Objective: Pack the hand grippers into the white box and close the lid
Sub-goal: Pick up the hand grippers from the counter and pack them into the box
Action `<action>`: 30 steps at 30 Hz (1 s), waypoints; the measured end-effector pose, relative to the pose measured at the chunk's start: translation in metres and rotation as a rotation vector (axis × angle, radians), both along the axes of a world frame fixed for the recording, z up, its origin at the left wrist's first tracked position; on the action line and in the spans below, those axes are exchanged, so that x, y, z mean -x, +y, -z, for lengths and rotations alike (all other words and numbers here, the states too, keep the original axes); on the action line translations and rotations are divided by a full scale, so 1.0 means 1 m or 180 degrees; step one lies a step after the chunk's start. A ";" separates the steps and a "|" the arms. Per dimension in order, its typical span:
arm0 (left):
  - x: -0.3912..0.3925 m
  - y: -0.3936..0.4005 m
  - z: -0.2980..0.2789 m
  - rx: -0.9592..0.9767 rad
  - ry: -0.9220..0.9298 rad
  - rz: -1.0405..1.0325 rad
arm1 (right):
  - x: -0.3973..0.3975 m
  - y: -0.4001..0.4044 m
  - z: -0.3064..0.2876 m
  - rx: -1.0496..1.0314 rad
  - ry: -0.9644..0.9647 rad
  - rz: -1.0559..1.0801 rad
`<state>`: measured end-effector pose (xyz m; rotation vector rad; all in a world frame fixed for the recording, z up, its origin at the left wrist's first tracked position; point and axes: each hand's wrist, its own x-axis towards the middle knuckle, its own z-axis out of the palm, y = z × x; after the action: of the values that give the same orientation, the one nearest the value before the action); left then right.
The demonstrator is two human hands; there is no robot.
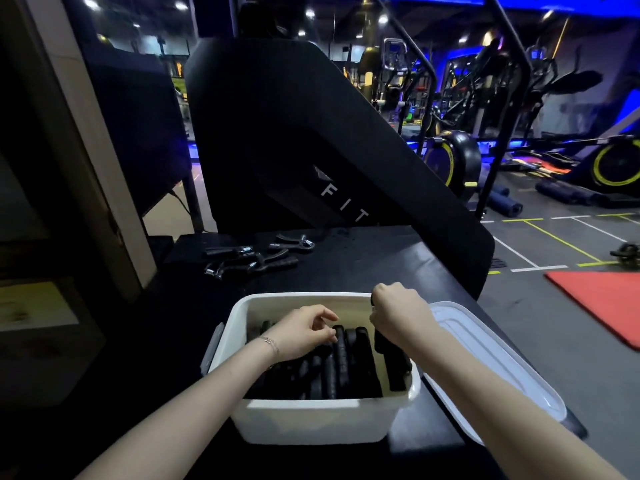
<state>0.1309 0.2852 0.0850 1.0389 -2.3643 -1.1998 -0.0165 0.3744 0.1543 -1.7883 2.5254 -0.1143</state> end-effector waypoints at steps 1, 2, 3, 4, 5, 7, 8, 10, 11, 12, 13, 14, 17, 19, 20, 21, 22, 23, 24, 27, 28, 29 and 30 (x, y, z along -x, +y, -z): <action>0.001 0.000 0.001 0.0000 -0.0001 0.0006 | -0.001 0.001 0.001 -0.0043 0.0049 -0.0039; 0.001 0.000 0.002 0.0000 0.0001 0.0007 | -0.003 0.001 0.002 -0.0089 0.0083 -0.0072; 0.002 -0.001 0.003 -0.0003 -0.0006 0.0009 | -0.005 0.002 0.005 -0.0149 0.0109 -0.0111; 0.002 -0.002 0.003 -0.0010 -0.0016 0.0017 | -0.006 0.001 0.009 -0.0221 0.0129 -0.0157; 0.002 -0.002 0.004 -0.0025 -0.0037 0.0027 | -0.007 0.001 0.014 -0.0302 0.0138 -0.0198; 0.001 -0.003 0.005 -0.0066 -0.0078 0.0042 | -0.009 -0.003 0.025 -0.0468 0.0199 -0.0214; 0.001 -0.003 0.006 -0.0086 -0.0084 0.0046 | -0.010 -0.005 0.029 -0.0523 0.0261 -0.0212; -0.002 -0.003 0.007 -0.0120 -0.0094 0.0058 | -0.011 -0.009 0.031 -0.0591 0.0408 -0.0270; -0.004 -0.002 0.007 -0.0128 -0.0104 0.0068 | -0.011 -0.011 0.031 -0.0638 0.0457 -0.0330; -0.006 -0.002 0.007 -0.0130 -0.0116 0.0087 | -0.011 -0.012 0.029 -0.0705 0.0496 -0.0383; -0.007 -0.002 0.006 -0.0117 -0.0138 0.0112 | -0.010 -0.013 0.026 -0.0806 0.0521 -0.0413; -0.009 -0.003 0.006 -0.0073 -0.0163 0.0143 | -0.008 -0.013 0.022 -0.0924 0.0546 -0.0426; -0.011 -0.002 0.005 0.0138 -0.0350 0.0261 | -0.007 -0.008 0.020 -0.1039 0.0653 -0.0467; -0.010 0.002 0.004 0.0349 -0.0538 0.0374 | -0.009 -0.001 0.020 -0.0906 0.0790 -0.0529; -0.010 0.003 0.004 0.0476 -0.0597 0.0433 | -0.009 0.003 0.020 -0.0851 0.0857 -0.0582; -0.009 0.005 0.003 0.0612 -0.0609 0.0496 | -0.007 0.008 0.021 -0.0832 0.0871 -0.0632; -0.007 0.006 0.003 0.0757 -0.0579 0.0574 | -0.005 0.011 0.020 -0.0827 0.0838 -0.0696; -0.005 0.007 0.004 0.0922 -0.0537 0.0678 | -0.002 0.015 0.020 -0.0815 0.0771 -0.0743; -0.003 0.007 0.005 0.1098 -0.0542 0.0805 | 0.001 0.019 0.021 -0.0833 0.0727 -0.0790; 0.010 0.009 0.006 0.1499 -0.0853 0.1163 | 0.002 0.032 0.026 -0.0869 0.0752 -0.0901; 0.015 0.011 0.006 0.1553 -0.0977 0.1256 | 0.002 0.035 0.029 -0.0899 0.0769 -0.0945; 0.020 0.013 0.006 0.1595 -0.1075 0.1344 | 0.002 0.038 0.032 -0.0946 0.0764 -0.0989; 0.025 0.014 0.006 0.1629 -0.1175 0.1426 | 0.002 0.040 0.033 -0.1007 0.0763 -0.1014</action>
<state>0.1061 0.2997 0.0785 0.6124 -3.0726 -0.4690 -0.0190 0.4144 0.1209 -2.1330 2.1899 0.5080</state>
